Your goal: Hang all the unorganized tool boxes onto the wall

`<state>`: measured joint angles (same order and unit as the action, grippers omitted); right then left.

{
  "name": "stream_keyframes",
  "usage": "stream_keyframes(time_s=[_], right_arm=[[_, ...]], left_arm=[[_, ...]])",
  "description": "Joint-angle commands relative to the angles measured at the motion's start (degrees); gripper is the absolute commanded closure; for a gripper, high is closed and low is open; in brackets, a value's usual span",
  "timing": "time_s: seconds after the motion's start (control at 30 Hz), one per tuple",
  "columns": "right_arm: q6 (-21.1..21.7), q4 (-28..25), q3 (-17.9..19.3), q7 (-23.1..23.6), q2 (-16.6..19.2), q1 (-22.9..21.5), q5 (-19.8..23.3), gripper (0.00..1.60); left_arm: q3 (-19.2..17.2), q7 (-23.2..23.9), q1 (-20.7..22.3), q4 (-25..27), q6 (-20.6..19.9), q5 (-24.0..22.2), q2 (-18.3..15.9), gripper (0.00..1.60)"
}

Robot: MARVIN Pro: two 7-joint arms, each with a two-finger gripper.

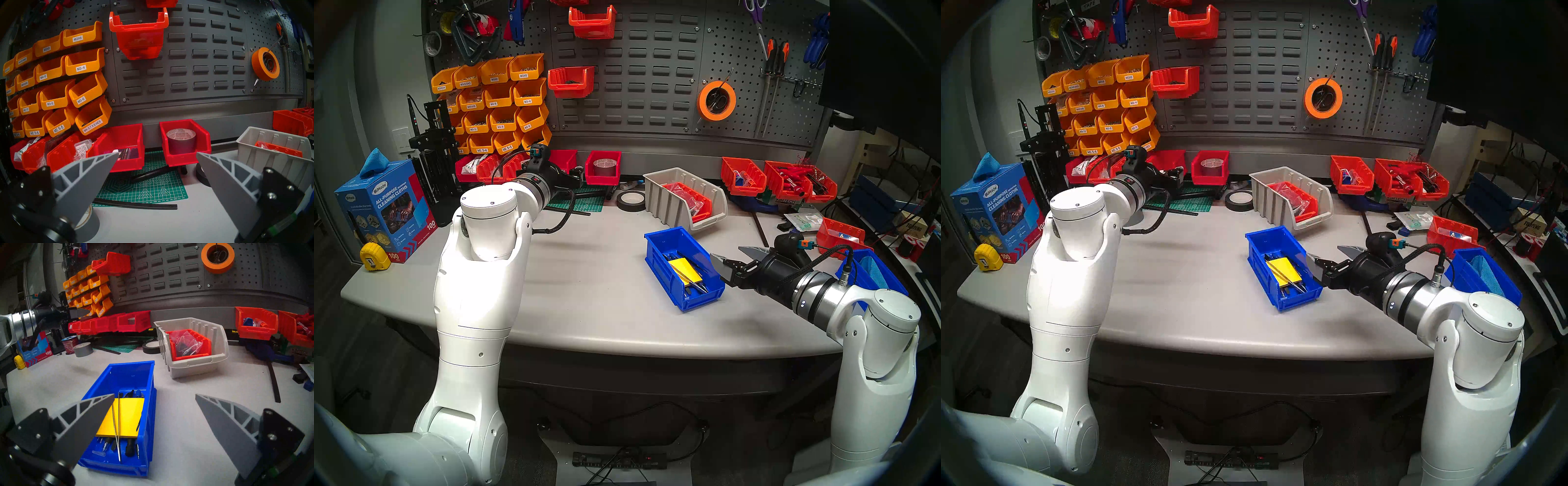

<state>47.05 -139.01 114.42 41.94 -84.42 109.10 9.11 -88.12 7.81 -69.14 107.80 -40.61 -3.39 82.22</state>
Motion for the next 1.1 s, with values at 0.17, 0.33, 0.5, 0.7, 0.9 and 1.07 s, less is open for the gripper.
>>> stream_keyframes(time_s=[0.17, 0.33, 0.5, 0.7, 0.9, 1.07], right_arm=[[-2.55, -0.99, -1.68, -3.03, -0.91, -3.65, -1.66, 0.00], [-1.84, -0.99, -2.64, -4.66, -0.07, -7.17, -2.80, 0.00], [-1.47, 0.04, -3.87, -5.71, 1.10, -10.64, -3.06, 0.00], [-1.34, 3.43, -5.81, -8.04, 2.01, -14.15, -2.47, 0.00], [-1.60, 7.96, -7.86, -9.20, 2.75, -17.96, -2.29, 0.00], [-2.30, 11.47, -9.75, -9.27, 3.68, -21.05, -2.37, 0.00]], left_arm=[[0.17, -0.16, 0.80, 0.83, 0.42, -0.11, -0.09, 0.00], [0.23, -0.27, 0.80, 0.84, 0.43, -0.24, -0.18, 0.00], [0.29, -0.38, 0.80, 0.84, 0.45, -0.37, -0.27, 0.00], [0.36, -0.52, 0.80, 0.84, 0.46, -0.54, -0.38, 0.00], [0.43, -0.65, 0.81, 0.84, 0.47, -0.71, -0.50, 0.00], [0.49, -0.76, 0.81, 0.84, 0.48, -0.85, -0.59, 0.00]])
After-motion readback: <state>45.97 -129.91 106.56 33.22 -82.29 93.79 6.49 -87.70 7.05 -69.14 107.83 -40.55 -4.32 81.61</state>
